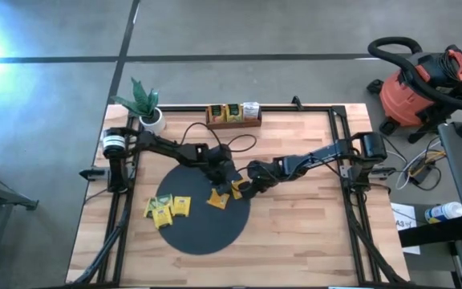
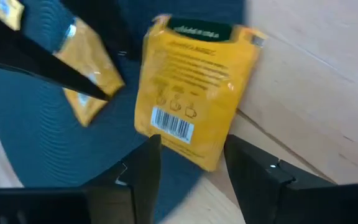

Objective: Pick & Place Tea
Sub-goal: Put the orange tea bag into the left section of the wooden organizer

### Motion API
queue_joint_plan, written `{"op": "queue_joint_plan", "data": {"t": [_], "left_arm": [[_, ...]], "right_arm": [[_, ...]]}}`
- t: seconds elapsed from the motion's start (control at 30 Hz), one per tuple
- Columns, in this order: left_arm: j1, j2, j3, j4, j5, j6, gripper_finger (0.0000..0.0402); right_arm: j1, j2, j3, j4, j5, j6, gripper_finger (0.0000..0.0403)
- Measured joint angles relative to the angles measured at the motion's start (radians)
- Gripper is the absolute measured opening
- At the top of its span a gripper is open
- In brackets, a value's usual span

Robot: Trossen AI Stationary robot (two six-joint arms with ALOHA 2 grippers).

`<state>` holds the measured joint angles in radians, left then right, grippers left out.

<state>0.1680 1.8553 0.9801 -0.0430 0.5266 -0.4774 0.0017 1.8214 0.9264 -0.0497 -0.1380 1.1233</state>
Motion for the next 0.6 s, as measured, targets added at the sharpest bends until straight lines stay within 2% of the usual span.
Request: {"op": "queue_joint_plan", "data": {"t": [0.17, 0.6], "left_arm": [[0.0, 0.0, 0.011, 0.007, -0.034, 0.005, 0.0154], [0.0, 0.011, 0.005, 0.015, -0.034, 0.009, 0.0154]], "right_arm": [[0.0, 0.0, 0.0, 0.026, -0.001, -0.001, 0.0156], [-0.009, 0.0, 0.001, 0.116, 0.01, -0.005, 0.0099]]}}
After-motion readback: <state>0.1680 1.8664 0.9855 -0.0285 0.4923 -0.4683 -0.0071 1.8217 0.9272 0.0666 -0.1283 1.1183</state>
